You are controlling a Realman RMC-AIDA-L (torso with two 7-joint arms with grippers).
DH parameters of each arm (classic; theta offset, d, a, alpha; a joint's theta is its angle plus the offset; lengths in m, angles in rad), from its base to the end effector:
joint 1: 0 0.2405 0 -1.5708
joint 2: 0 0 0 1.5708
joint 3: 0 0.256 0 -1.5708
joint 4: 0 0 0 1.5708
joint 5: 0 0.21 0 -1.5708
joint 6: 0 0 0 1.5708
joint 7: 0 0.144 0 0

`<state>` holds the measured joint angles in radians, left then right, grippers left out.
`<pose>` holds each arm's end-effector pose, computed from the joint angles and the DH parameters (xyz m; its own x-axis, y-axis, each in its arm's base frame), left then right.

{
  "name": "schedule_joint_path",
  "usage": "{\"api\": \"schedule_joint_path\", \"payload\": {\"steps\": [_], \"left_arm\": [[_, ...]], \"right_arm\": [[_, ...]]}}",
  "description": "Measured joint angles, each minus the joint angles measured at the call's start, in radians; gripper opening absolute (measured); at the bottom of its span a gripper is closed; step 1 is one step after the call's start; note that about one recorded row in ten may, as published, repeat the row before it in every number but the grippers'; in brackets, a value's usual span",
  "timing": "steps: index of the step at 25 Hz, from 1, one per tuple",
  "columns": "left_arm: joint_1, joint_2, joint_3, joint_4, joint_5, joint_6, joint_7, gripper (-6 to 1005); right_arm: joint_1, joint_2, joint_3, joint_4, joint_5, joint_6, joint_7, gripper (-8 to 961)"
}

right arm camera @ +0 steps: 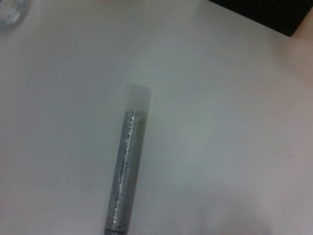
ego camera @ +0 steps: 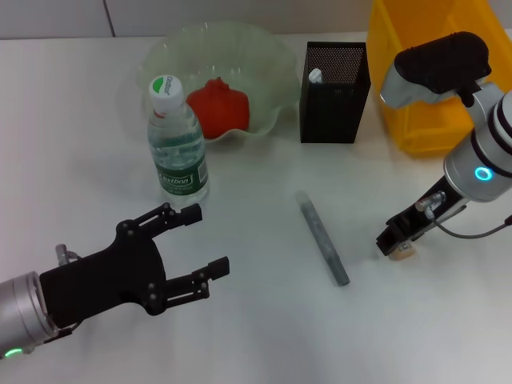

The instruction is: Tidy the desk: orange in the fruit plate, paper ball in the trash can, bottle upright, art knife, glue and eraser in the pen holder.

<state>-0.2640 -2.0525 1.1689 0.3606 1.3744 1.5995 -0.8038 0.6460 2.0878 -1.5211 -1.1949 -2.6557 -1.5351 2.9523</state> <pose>-0.2964 0.2316 -0.0436 0.7119 0.1358 0.6890 0.3703 -0.9063 -0.2040 0.1970 0.3445 -0.0353 0.4467 -0.8691 0.2124 -0.7048 -0.4880 -0.5149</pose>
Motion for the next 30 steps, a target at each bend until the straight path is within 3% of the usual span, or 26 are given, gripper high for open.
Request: {"api": "schedule_joint_path", "payload": {"steps": [5, 8, 23, 30], "left_arm": [[0.003, 0.000, 0.000, 0.000, 0.000, 0.000, 0.000, 827], [0.002, 0.000, 0.000, 0.000, 0.000, 0.001, 0.000, 827], [0.004, 0.000, 0.000, 0.000, 0.000, -0.001, 0.000, 827], [0.000, 0.000, 0.000, 0.000, 0.000, -0.001, 0.000, 827]], "right_arm": [[0.000, 0.000, -0.001, 0.003, 0.000, 0.001, 0.000, 495], [0.012, 0.000, -0.001, 0.031, 0.000, 0.001, 0.000, 338], [0.021, 0.000, -0.022, 0.041, 0.000, 0.009, -0.004, 297], [-0.006, -0.002, 0.019, -0.134, 0.003, -0.032, -0.007, 248]]}}
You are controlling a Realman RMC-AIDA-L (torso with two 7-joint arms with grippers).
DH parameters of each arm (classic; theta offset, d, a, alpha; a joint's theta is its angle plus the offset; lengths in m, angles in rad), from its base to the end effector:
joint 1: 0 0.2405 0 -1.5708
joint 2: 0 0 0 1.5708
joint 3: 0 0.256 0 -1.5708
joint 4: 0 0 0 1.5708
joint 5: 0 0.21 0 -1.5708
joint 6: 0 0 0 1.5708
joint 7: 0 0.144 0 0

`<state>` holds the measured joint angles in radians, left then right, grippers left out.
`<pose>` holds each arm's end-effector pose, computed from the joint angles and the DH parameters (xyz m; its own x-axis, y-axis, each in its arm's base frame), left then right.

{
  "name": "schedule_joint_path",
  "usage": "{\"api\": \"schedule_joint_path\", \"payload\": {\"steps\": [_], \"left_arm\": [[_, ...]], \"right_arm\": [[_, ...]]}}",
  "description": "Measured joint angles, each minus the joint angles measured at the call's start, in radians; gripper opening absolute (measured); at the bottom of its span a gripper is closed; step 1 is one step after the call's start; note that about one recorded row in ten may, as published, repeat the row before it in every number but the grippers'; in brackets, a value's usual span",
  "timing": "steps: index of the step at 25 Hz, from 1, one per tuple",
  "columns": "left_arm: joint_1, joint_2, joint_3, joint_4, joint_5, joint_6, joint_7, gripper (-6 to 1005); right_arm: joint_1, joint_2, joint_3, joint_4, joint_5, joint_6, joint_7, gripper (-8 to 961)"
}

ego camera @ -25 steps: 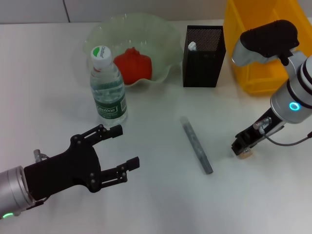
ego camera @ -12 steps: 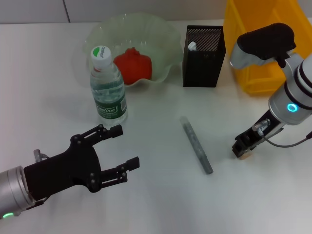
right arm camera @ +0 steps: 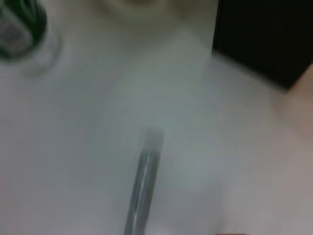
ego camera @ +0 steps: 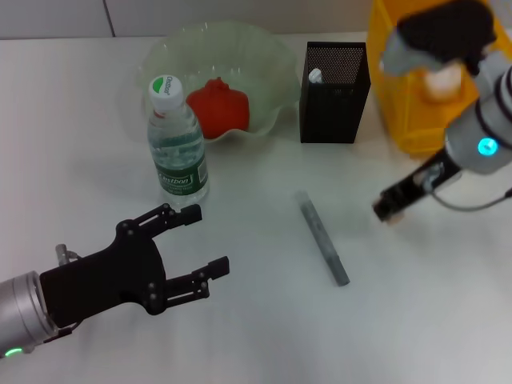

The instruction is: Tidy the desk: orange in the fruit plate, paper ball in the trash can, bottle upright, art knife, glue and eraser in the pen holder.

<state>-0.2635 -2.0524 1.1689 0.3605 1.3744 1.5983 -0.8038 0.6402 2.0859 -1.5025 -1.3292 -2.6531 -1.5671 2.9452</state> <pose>-0.2966 0.2316 -0.0436 0.7124 0.1366 0.6883 0.3713 -0.9057 -0.2046 0.1716 0.3500 -0.0196 0.5294 -0.8330 0.1605 -0.6756 -0.5284 -0.5141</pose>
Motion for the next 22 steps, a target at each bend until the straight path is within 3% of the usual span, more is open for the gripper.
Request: {"api": "schedule_joint_path", "payload": {"steps": [5, 6, 10, 11, 14, 16, 22], "left_arm": [[-0.002, 0.000, 0.000, 0.000, 0.000, 0.000, 0.000, 827], [-0.002, 0.000, 0.000, 0.000, 0.000, -0.002, 0.000, 827], [-0.003, 0.001, 0.000, 0.000, 0.000, -0.003, 0.000, 827], [-0.003, 0.001, 0.000, 0.001, 0.000, -0.003, 0.000, 827], [-0.003, 0.001, 0.000, 0.001, 0.000, -0.003, 0.000, 827], [-0.003, 0.000, 0.000, 0.001, 0.000, -0.003, 0.000, 827], [-0.007, -0.001, 0.000, 0.003, 0.000, -0.002, 0.000, 827]], "right_arm": [[-0.015, 0.000, 0.125, -0.194, 0.006, -0.003, -0.017, 252], [-0.009, 0.000, 0.194, -0.238, 0.040, 0.029, -0.044, 253], [0.008, -0.003, 0.272, -0.235, 0.091, 0.110, -0.089, 257], [0.022, -0.005, 0.300, -0.192, 0.103, 0.181, -0.111, 258], [0.042, -0.006, 0.317, -0.131, 0.104, 0.227, -0.130, 261], [0.087, -0.008, 0.349, -0.004, 0.105, 0.299, -0.181, 262], [0.158, -0.013, 0.372, 0.207, 0.132, 0.394, -0.265, 268]]}}
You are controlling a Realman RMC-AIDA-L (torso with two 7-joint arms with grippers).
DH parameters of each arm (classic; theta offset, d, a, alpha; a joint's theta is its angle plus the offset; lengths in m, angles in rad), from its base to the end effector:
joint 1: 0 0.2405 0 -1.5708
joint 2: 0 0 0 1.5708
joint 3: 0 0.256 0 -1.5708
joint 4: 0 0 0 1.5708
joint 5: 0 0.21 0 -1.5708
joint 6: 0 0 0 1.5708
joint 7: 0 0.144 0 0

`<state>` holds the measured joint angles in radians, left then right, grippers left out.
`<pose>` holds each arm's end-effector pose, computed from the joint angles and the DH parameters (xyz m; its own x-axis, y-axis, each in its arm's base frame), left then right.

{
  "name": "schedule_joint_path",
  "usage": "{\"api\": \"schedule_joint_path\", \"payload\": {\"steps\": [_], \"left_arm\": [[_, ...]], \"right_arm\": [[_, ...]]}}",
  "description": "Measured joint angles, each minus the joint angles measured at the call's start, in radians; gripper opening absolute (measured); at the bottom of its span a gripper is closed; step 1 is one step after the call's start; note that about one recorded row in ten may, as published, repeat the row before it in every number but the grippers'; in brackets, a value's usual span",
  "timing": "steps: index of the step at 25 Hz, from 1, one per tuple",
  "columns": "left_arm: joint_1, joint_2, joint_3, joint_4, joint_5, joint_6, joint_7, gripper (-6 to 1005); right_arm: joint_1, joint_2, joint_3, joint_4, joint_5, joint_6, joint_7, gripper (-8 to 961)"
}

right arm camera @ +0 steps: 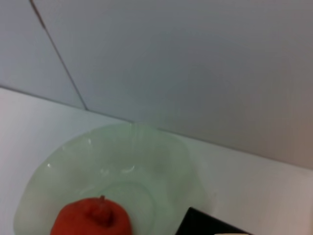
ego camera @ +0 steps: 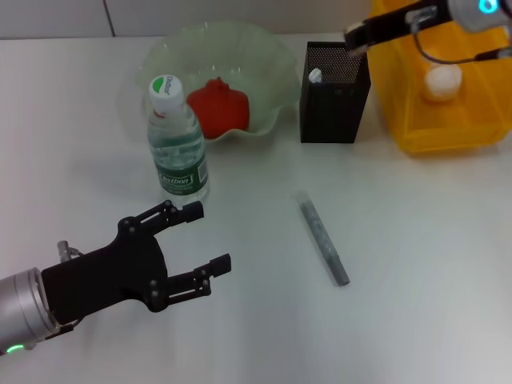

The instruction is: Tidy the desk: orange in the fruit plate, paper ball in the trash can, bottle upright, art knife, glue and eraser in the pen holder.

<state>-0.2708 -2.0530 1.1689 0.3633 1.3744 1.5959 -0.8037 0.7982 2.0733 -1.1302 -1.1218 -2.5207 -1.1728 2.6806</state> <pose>-0.2948 0.2343 -0.0437 0.7148 0.1294 0.6872 0.3635 -0.9083 -0.2071 0.1425 0.4429 0.0256 0.6700 -0.6785 -0.3012 -0.7209 -0.4977 -0.4823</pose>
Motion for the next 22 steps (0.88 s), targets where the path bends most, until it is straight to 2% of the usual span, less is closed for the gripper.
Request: {"api": "schedule_joint_path", "payload": {"steps": [4, 8, 12, 14, 15, 18, 19, 22], "left_arm": [[-0.001, 0.000, 0.000, 0.000, 0.000, 0.004, 0.000, 827], [0.002, 0.001, 0.000, 0.000, 0.000, 0.006, 0.000, 827], [0.004, 0.003, 0.000, 0.000, 0.000, 0.007, 0.000, 827], [0.004, 0.004, 0.000, 0.000, 0.000, 0.007, 0.000, 827], [0.004, 0.004, 0.000, 0.000, 0.000, 0.007, 0.000, 827], [0.013, 0.010, -0.016, 0.000, 0.000, 0.008, 0.000, 827], [0.013, 0.010, -0.016, 0.000, 0.000, 0.008, 0.000, 827], [0.027, 0.017, -0.032, 0.000, -0.002, 0.013, 0.000, 827]], "right_arm": [[0.034, -0.004, 0.002, 0.093, 0.024, 0.042, -0.049, 271], [0.034, -0.003, 0.002, 0.092, 0.023, 0.044, -0.050, 275], [0.026, -0.002, 0.005, 0.058, 0.023, 0.015, -0.033, 450], [-0.004, 0.003, 0.008, -0.049, 0.019, -0.075, 0.022, 519], [-0.004, 0.003, 0.008, -0.049, 0.019, -0.075, 0.022, 543], [-0.046, 0.006, -0.015, -0.209, 0.017, -0.211, 0.081, 617], [-0.075, 0.009, -0.056, -0.300, 0.018, -0.304, 0.116, 617], [-0.102, 0.011, -0.113, -0.355, 0.020, -0.371, 0.143, 616]]}}
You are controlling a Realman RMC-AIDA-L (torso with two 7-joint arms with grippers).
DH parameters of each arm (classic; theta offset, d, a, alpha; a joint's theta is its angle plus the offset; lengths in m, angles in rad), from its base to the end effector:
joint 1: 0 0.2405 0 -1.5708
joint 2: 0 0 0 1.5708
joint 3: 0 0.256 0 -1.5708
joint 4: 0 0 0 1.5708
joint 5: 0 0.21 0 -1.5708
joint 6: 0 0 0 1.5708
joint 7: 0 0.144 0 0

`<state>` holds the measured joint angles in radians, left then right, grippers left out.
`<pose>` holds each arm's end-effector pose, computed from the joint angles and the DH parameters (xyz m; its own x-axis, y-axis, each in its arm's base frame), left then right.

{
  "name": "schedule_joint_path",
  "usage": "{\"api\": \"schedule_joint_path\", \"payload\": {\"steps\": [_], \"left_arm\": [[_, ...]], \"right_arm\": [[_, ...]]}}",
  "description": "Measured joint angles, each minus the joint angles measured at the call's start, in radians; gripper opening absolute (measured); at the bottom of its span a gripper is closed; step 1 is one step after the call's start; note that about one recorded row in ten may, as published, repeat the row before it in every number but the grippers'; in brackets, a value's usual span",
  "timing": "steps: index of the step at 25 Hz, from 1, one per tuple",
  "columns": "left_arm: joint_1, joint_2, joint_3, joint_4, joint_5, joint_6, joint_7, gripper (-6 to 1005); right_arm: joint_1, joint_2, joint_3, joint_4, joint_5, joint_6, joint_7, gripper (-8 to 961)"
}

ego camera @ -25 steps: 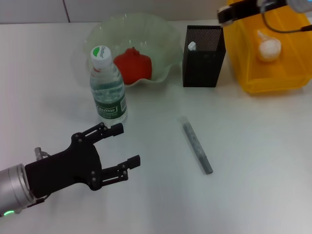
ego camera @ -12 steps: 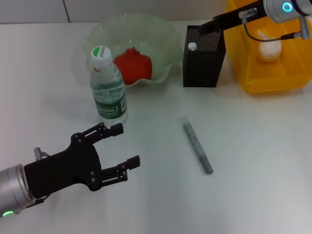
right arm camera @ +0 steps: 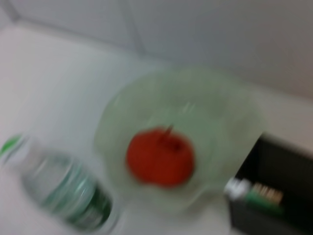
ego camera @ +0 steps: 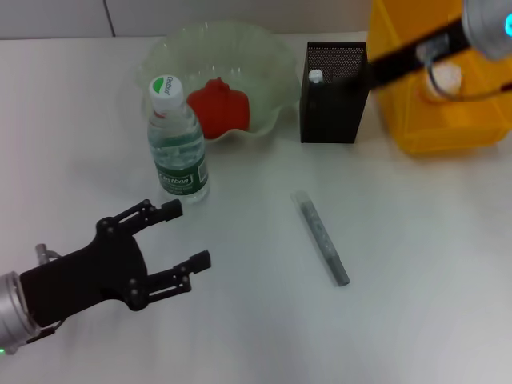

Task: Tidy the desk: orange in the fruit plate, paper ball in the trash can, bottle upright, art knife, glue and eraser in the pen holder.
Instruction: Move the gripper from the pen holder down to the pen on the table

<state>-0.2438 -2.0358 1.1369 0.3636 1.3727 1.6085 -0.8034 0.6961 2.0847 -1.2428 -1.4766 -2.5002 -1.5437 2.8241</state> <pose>-0.3056 0.2299 -0.0327 0.7102 0.1323 0.6915 0.3937 -0.8889 -0.2343 0.1146 0.3812 0.0340 0.6791 -0.7215 -0.1348 -0.7000 -0.5814 -0.4148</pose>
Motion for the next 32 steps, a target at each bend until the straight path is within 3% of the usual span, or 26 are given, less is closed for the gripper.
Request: {"api": "schedule_joint_path", "payload": {"steps": [2, 3, 7, 22, 32], "left_arm": [[0.009, 0.002, -0.013, 0.000, -0.001, 0.000, 0.002, 827], [0.009, 0.002, -0.013, 0.000, -0.001, 0.000, 0.002, 827], [0.017, 0.006, -0.020, 0.002, 0.000, 0.001, 0.003, 827], [0.018, 0.007, -0.020, 0.003, 0.000, 0.001, 0.000, 827], [0.017, 0.005, -0.020, 0.003, 0.000, -0.003, 0.000, 827]], "right_arm": [[-0.024, 0.002, -0.094, -0.008, 0.001, -0.038, 0.034, 616], [-0.024, 0.002, -0.094, -0.008, 0.001, -0.038, 0.034, 616], [-0.016, 0.003, -0.254, 0.105, -0.001, 0.016, 0.076, 615], [0.164, 0.003, -0.400, 0.449, -0.002, 0.167, 0.089, 612], [0.214, 0.006, -0.455, 0.541, 0.000, 0.221, 0.090, 609]]}}
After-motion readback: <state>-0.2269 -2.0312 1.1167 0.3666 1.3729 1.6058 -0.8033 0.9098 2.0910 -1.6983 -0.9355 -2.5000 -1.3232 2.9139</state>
